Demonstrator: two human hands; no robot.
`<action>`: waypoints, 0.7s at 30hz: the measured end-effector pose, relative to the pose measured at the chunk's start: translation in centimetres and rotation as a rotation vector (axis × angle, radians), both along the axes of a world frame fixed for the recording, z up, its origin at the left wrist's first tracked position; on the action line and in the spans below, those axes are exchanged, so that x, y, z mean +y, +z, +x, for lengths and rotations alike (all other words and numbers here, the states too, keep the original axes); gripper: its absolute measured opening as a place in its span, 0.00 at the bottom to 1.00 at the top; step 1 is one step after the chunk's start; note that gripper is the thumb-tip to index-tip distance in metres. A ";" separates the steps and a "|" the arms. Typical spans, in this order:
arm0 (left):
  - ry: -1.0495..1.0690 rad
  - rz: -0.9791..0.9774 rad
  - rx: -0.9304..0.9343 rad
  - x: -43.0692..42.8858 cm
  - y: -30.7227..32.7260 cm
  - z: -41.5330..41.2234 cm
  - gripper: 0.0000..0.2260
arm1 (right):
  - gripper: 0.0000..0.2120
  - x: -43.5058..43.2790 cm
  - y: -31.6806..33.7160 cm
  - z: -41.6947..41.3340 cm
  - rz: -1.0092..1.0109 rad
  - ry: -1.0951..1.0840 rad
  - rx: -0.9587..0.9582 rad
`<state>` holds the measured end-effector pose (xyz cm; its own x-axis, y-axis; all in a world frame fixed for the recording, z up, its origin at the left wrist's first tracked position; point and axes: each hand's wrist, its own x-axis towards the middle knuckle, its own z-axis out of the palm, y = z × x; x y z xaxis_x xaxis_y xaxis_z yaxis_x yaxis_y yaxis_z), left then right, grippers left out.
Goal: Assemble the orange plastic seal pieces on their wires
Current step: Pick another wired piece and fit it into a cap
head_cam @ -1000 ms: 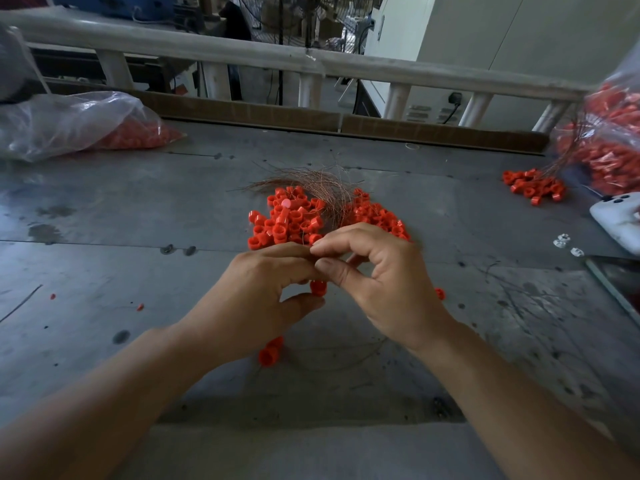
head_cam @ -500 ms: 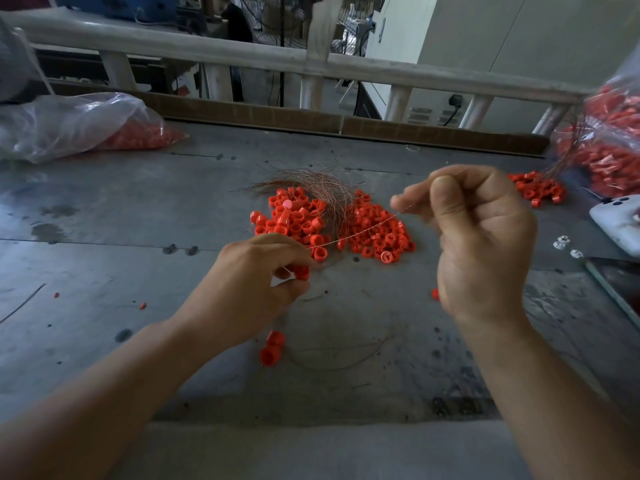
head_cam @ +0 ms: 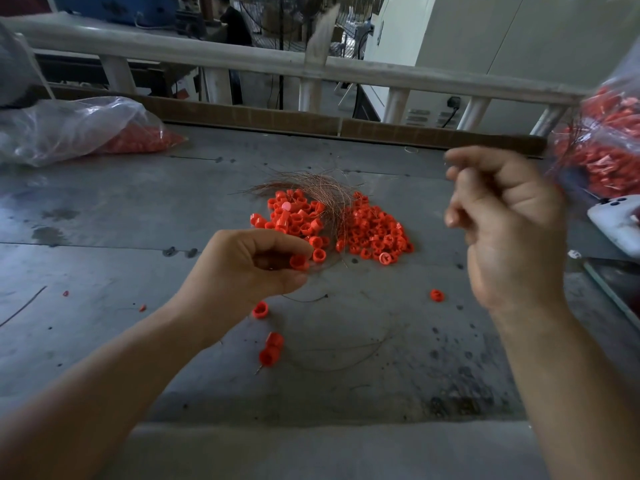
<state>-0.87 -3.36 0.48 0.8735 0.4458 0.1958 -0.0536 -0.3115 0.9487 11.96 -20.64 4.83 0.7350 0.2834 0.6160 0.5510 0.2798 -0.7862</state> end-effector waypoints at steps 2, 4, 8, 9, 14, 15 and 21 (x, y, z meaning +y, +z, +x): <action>-0.021 -0.069 -0.013 -0.1 0.2 -0.1 0.14 | 0.11 0.4 -0.5 -0.6 -0.231 0.029 -0.160; -0.034 -0.117 -0.029 -0.2 0.5 -0.1 0.12 | 0.12 1.1 -1.2 -1.4 -0.408 0.091 -0.259; -0.043 -0.107 -0.038 -0.5 0.7 -0.1 0.13 | 0.12 2.0 -2.0 -2.8 -0.484 0.187 -0.283; -0.050 -0.108 -0.039 -0.5 0.7 -0.2 0.12 | 0.11 2.1 -2.2 -2.9 -0.493 0.187 -0.310; -0.111 -0.173 -0.058 -0.7 0.7 -0.3 0.12 | 0.07 2.4 -2.6 -3.1 -0.523 0.184 -0.308; -0.116 -0.185 -0.061 -0.8 0.7 -0.3 0.13 | 0.07 2.4 -2.7 -3.1 -0.529 0.183 -0.291; -0.149 -0.254 -0.083 -0.6 0.5 -0.2 0.13 | 0.14 2.3 -2.5 -2.9 -0.497 0.184 -0.233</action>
<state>-1.06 -3.97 0.95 0.9185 0.3580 0.1679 -0.1617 -0.0475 0.9857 9.01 -18.31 2.29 0.5070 0.6907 0.5157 0.7025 0.0157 -0.7116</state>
